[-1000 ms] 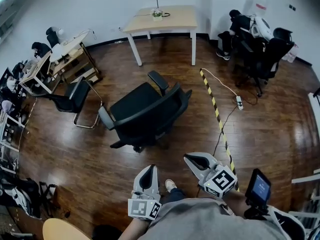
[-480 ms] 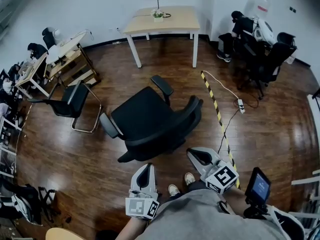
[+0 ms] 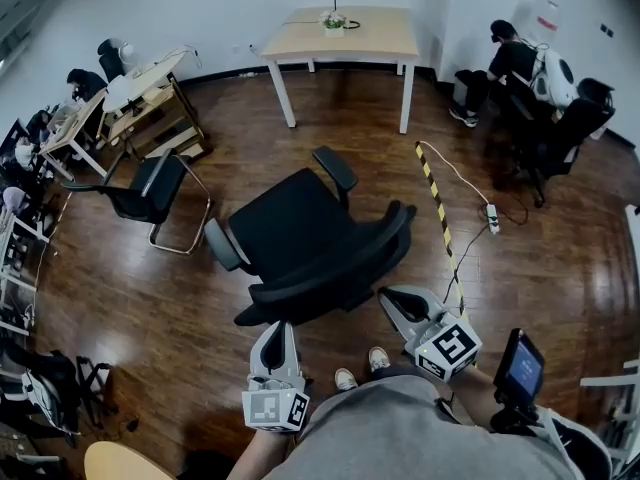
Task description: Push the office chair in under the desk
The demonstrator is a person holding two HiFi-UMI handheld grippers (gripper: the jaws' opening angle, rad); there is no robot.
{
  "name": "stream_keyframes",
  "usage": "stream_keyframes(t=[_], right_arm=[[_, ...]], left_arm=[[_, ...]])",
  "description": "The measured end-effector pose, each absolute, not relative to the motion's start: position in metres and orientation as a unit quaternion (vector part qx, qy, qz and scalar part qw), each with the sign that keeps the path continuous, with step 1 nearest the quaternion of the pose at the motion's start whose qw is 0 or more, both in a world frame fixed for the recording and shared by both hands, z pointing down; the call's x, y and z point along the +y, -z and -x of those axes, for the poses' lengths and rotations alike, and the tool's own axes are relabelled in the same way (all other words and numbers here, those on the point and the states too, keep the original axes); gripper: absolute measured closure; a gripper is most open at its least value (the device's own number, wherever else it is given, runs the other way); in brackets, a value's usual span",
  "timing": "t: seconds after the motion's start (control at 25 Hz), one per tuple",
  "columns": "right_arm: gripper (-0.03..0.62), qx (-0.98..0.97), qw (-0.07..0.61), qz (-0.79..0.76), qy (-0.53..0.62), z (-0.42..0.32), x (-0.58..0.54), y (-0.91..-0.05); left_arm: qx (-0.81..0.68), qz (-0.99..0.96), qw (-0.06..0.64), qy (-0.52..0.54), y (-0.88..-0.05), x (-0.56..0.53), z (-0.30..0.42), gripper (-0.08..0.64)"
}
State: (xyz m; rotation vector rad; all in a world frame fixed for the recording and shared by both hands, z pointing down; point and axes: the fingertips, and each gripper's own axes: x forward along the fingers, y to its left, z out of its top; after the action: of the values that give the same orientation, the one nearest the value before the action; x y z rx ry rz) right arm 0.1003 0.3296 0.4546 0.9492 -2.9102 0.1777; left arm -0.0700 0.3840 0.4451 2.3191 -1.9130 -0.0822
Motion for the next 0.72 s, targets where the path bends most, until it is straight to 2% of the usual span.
stream_keyframes(t=[0.12, 0.16, 0.24, 0.32, 0.56, 0.72], right_arm=[[0.586, -0.948, 0.036, -0.311, -0.056, -0.101, 0.325, -0.453], [0.586, -0.948, 0.036, -0.312, -0.055, -0.102, 0.323, -0.452], [0.586, -0.947, 0.034, -0.314, -0.055, -0.102, 0.317, -0.452], [0.586, -0.947, 0.031, -0.317, -0.054, -0.102, 0.313, -0.452], [0.586, -0.945, 0.027, -0.323, -0.051, -0.104, 0.308, -0.455], [0.586, -0.942, 0.033, -0.332, -0.050, -0.113, 0.295, -0.447]], left_arm=[[-0.665, -0.744, 0.058, 0.024, -0.449, 0.384, 0.091, 0.554], [-0.672, -0.738, 0.057, 0.024, -0.450, 0.384, 0.098, 0.496], [-0.681, -0.729, 0.063, 0.023, -0.451, 0.379, 0.110, 0.326], [-0.682, -0.728, 0.070, 0.020, -0.455, 0.371, 0.118, 0.243], [-0.664, -0.742, 0.088, 0.007, -0.472, 0.345, 0.125, 0.229], [-0.664, -0.742, 0.095, -0.001, -0.471, 0.331, 0.124, 0.283]])
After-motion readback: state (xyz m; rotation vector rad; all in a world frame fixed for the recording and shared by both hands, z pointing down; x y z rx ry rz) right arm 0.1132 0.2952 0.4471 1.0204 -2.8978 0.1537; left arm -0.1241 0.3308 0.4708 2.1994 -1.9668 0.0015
